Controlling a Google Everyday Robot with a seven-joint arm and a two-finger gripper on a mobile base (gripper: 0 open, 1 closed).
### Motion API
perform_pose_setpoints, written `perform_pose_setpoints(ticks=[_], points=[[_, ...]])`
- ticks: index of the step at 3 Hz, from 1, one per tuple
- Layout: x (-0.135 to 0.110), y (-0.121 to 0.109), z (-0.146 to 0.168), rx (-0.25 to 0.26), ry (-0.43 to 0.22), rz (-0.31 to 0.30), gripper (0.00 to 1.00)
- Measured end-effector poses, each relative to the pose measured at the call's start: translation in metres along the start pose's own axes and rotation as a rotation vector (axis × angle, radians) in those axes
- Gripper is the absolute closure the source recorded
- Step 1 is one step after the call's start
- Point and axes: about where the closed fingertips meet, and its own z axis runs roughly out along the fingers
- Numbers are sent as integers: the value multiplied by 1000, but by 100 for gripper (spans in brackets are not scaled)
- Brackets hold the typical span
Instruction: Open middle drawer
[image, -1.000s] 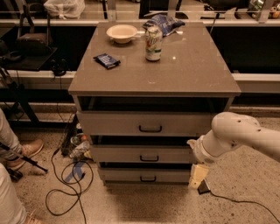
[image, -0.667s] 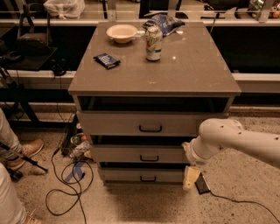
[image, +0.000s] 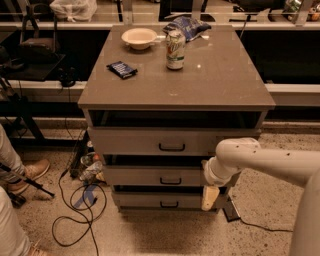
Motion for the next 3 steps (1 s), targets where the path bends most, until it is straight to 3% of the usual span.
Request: perform_pose_setpoints(ticks=[2, 3], points=[[-10, -29, 53, -22, -18, 5, 0], [-4, -29, 72, -34, -21, 39, 18]])
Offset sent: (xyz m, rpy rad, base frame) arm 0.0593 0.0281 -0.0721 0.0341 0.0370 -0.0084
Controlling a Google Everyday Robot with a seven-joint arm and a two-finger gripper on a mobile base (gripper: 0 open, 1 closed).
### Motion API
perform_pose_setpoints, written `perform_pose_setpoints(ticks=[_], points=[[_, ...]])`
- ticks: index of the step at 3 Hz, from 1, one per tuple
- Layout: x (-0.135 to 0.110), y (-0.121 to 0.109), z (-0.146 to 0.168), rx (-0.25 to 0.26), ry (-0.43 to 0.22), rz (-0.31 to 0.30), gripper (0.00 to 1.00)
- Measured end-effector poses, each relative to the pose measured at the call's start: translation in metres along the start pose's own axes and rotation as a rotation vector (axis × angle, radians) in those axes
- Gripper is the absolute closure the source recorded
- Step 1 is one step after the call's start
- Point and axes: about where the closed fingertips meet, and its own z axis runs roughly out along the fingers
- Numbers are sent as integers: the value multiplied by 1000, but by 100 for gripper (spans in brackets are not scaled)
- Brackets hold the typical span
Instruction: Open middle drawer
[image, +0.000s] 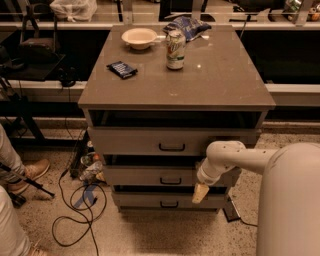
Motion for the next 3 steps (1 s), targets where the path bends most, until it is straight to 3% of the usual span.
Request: perform_pose_setpoints(ticks=[1, 3], points=[[16, 9, -4, 20, 8, 44, 41], [15, 10, -11, 21, 9, 46, 87]])
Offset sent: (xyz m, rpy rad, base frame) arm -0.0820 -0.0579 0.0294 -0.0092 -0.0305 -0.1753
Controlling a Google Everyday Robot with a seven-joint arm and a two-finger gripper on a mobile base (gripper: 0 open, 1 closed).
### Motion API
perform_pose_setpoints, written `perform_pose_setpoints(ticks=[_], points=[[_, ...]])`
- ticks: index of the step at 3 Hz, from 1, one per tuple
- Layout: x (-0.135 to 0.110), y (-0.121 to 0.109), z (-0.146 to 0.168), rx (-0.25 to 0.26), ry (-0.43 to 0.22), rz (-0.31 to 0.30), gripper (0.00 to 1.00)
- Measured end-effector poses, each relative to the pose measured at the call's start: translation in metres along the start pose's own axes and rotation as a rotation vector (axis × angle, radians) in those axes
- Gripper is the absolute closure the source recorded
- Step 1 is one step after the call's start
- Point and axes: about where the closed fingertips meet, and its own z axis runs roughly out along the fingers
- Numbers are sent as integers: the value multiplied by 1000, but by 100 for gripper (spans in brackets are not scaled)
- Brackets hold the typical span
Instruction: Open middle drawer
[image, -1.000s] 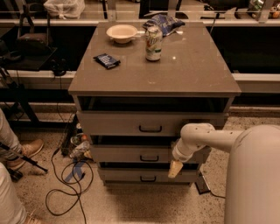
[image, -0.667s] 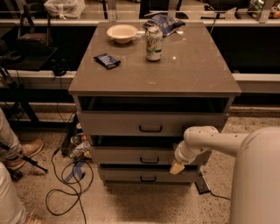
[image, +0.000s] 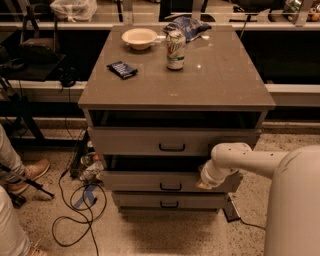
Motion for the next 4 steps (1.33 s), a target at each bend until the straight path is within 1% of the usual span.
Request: perform_pose_setpoints(ticks=[1, 2, 4], points=[[-1, 0, -2, 0, 0, 0, 100], [-1, 0, -3, 0, 0, 0, 83], [-1, 0, -4, 0, 0, 0, 37]])
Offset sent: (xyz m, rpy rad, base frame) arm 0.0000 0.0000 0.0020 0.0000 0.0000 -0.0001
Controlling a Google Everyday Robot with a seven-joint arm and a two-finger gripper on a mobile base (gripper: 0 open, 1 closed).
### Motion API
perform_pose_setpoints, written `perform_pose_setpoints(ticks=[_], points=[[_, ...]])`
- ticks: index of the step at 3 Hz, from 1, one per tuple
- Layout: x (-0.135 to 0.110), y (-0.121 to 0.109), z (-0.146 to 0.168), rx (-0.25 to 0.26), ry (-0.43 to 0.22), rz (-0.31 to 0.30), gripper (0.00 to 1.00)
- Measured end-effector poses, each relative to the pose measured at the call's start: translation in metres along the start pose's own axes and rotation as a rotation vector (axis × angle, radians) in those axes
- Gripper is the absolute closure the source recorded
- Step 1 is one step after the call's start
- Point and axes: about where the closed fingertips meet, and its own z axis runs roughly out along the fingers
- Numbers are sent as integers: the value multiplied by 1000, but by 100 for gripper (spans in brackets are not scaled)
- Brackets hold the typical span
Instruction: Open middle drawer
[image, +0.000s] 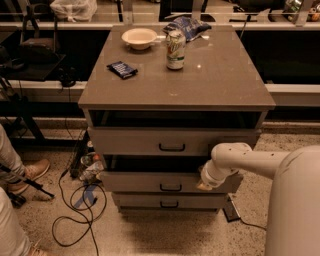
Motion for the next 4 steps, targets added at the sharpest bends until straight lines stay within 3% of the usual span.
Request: perform_pose_setpoints(ticks=[1, 2, 4], points=[[0, 0, 0, 0, 0, 0, 14], [0, 0, 0, 0, 0, 0, 0], [-7, 4, 15, -7, 132, -74, 0]])
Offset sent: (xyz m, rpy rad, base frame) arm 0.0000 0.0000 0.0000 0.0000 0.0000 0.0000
